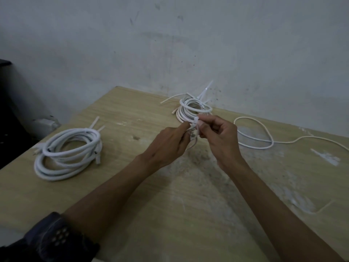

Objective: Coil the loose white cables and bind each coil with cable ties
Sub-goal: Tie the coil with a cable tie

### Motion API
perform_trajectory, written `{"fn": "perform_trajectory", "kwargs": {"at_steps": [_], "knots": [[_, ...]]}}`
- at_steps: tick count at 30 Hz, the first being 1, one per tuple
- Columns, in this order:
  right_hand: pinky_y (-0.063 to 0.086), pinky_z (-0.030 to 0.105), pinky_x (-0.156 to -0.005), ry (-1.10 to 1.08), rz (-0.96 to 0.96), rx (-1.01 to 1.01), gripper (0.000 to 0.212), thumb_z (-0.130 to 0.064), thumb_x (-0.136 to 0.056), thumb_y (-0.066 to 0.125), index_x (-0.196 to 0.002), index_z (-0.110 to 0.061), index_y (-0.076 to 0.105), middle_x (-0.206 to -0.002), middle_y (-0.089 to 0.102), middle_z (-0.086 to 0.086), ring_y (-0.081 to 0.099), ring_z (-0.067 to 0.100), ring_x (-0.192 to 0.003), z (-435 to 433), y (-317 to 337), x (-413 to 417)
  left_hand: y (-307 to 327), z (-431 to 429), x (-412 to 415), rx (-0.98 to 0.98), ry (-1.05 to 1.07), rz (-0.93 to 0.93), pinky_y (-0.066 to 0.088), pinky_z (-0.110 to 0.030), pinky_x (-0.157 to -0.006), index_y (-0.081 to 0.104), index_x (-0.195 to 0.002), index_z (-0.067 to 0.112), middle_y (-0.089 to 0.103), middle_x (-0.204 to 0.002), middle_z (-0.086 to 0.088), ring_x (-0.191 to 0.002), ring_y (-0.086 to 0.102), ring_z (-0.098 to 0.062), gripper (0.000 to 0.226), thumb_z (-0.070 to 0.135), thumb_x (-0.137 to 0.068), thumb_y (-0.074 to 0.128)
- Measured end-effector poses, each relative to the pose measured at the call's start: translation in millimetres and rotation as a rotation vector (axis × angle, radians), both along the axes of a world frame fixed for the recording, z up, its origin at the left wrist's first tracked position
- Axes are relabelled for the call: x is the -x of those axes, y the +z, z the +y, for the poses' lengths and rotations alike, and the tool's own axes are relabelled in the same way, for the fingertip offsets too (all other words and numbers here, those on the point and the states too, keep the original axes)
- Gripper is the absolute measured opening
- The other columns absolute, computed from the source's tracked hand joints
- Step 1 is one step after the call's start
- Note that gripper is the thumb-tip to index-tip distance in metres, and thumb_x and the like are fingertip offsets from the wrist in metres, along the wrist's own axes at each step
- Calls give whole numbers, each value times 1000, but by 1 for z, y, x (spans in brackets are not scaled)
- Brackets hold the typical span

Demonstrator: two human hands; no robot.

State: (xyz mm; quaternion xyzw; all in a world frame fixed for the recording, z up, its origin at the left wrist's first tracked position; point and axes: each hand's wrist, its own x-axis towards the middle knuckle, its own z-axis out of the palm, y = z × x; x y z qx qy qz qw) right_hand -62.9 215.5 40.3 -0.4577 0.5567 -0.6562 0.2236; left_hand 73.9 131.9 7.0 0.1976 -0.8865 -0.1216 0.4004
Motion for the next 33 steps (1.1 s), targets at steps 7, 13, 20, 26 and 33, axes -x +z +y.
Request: {"fn": "perform_trajectory", "kwargs": {"at_steps": [7,13,20,26,33], "knots": [[54,23,-65,-18,331,-84,13,-16,-92,72,-104,-13,76,-82,74,1,68,7,-72,2,-9,6,1,2,-4,-12,-37,-29,41,-42,-48,54,-105,12,63,-68,-6,-54,57,-29,9,17,-101,48],[43,17,-74,-179,700,177,10,-20,-86,77,-94,-13,79,-93,68,-1,64,13,-87,10,2,17,15,8,-5,-134,-160,-59,39,-38,-53,58,-108,17,61,-69,-3,-52,53,-22,16,17,-104,43],[47,42,-78,-314,987,354,6,-17,-91,72,-93,-13,76,-98,72,0,66,20,-94,13,15,12,31,21,-3,-425,-82,1,31,-15,-50,54,-61,23,55,-50,9,-47,50,-2,55,31,-109,29],[37,39,-82,-269,1102,281,9,-21,-99,61,-101,-17,70,-87,75,-5,69,17,-73,14,6,6,19,9,-2,-398,43,-8,26,-31,-50,42,-55,7,44,-48,-5,-42,38,-11,54,34,-102,37],[45,44,-80,-202,991,322,4,-13,-93,68,-94,-11,71,-95,72,-2,63,15,-89,14,6,0,17,5,-4,-380,71,-62,27,-29,-50,49,-59,5,54,-57,-15,-47,41,-16,45,22,-100,41]]}}
